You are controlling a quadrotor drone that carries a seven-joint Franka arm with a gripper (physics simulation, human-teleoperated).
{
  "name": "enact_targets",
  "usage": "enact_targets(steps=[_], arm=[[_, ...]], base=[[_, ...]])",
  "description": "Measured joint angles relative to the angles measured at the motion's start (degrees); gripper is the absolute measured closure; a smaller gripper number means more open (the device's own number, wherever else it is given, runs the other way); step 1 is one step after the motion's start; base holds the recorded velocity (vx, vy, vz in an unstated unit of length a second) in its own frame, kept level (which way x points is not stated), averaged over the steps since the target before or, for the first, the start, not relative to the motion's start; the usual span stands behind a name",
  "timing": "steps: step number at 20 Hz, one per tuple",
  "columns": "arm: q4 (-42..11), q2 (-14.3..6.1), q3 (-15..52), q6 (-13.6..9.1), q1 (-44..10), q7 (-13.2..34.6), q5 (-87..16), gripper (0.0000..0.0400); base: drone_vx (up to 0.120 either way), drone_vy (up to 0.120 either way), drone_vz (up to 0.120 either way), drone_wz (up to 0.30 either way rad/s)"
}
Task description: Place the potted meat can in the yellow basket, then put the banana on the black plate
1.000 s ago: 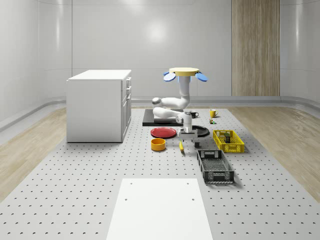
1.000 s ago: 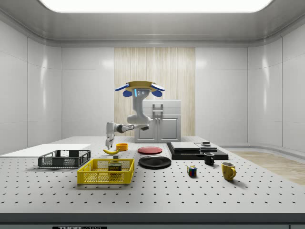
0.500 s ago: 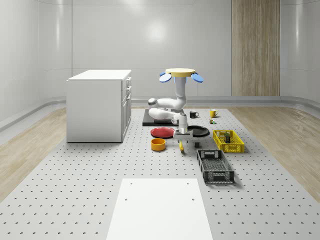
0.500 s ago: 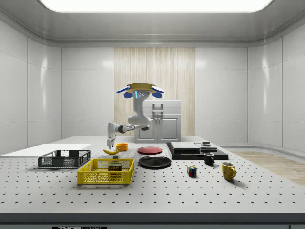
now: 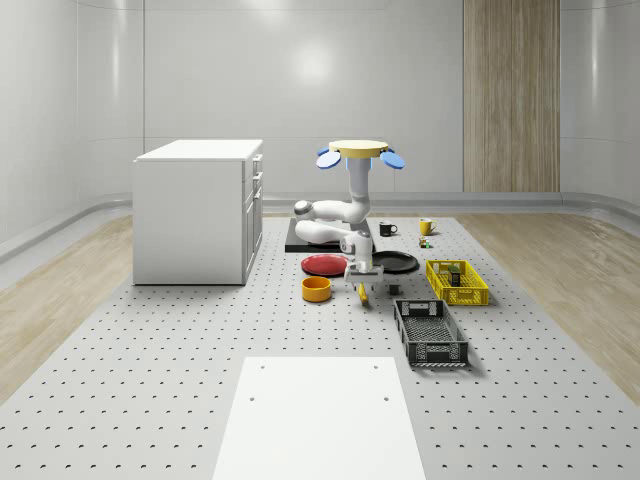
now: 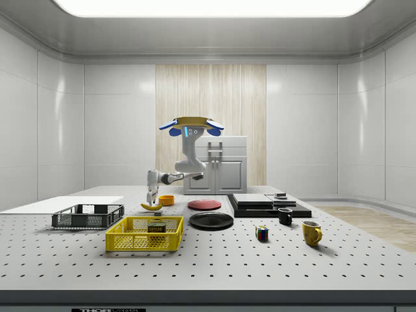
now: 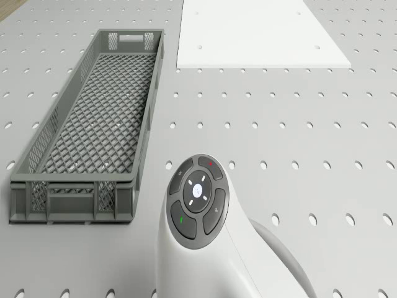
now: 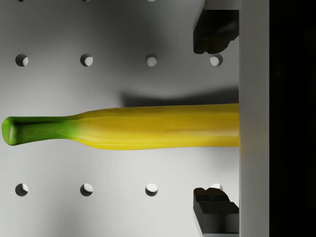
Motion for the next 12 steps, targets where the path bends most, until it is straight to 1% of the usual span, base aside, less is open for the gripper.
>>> enact_targets(steps=[4, 12], arm=[[1.3, 0.2, -2.4, 1.0, -0.8, -0.1, -2.3, 0.0], [5.0, 2.0, -3.7, 1.5, -3.7, -0.2, -3.8, 0.0]], base=[[0.0, 0.0, 0.0, 0.0], [0.0, 0.0, 0.0, 0.0]])
